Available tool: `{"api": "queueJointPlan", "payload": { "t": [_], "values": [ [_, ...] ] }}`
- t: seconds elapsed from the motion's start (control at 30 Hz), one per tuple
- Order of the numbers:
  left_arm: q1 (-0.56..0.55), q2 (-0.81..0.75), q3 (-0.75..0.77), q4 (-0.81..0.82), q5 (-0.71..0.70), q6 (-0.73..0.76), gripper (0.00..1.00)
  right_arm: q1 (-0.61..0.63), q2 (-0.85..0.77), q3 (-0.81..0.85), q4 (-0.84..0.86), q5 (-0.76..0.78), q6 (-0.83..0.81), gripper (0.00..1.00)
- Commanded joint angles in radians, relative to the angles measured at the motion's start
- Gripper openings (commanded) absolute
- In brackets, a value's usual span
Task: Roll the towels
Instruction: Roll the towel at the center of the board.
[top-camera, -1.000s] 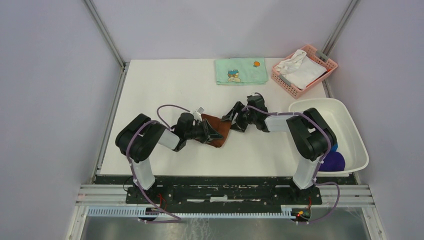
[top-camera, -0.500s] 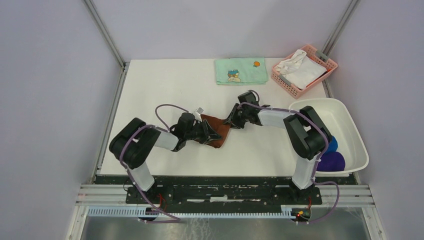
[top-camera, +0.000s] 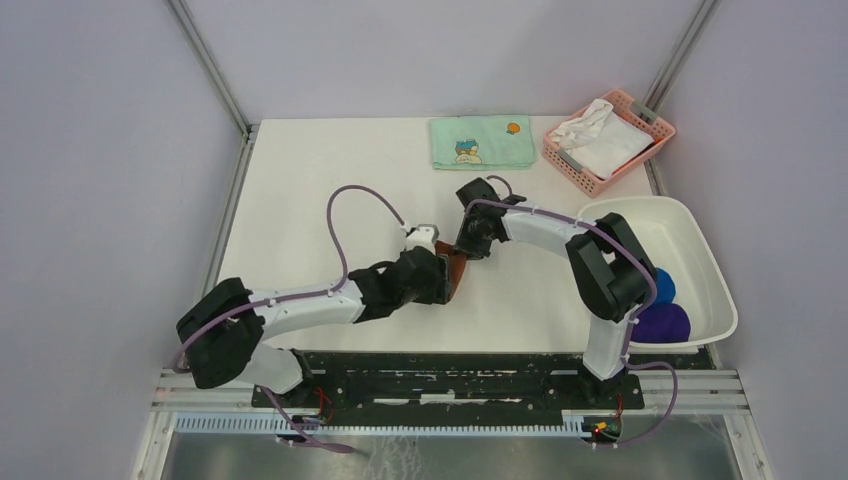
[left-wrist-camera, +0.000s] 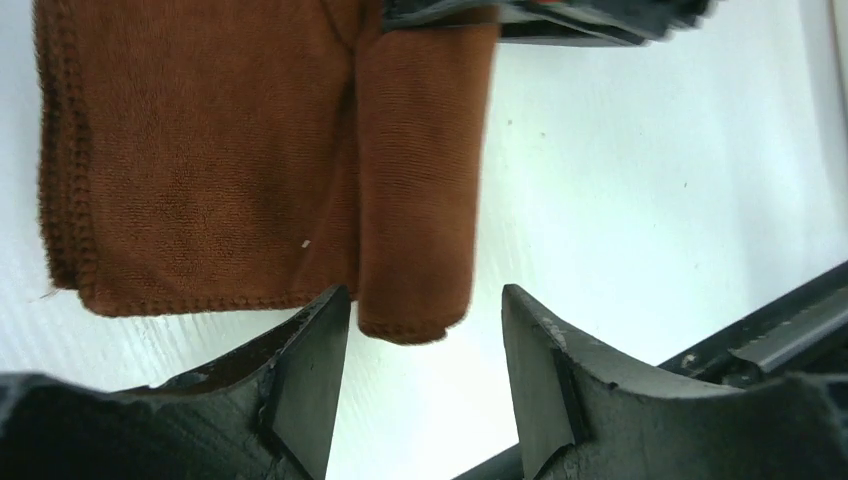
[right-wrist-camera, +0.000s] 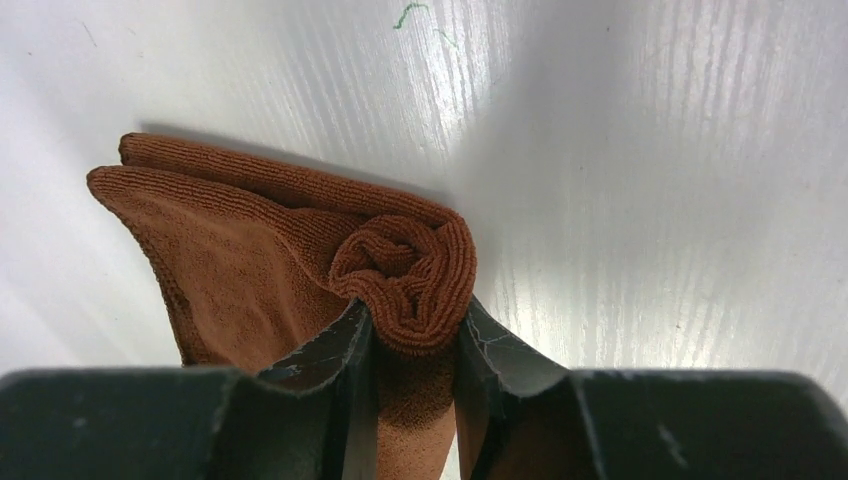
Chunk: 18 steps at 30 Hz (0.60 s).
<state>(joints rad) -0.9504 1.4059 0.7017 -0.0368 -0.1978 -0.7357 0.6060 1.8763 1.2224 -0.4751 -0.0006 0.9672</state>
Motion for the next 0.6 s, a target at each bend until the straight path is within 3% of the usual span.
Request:
{"api": "queueJointPlan", "payload": {
  "t": [0.0,0.3,0.57],
  "values": [
    [-0.157,0.018,0.147,-0.168,-0.397,0.123,0.64,0.008,0.015,0.029,-0.111,0.075,-0.015,0.23],
    [-0.321,0.277,0.357,-0.212,-0.678,0.249,0.66,0.01,0.021,0.05,-0.134,0.07,-0.014,0.24],
    [-0.346,0.458,0.425,-0.239,-0.741,0.263,0.64,0.009,0.017,0.051,-0.136,0.063,-0.012,0.24]
  ]
}}
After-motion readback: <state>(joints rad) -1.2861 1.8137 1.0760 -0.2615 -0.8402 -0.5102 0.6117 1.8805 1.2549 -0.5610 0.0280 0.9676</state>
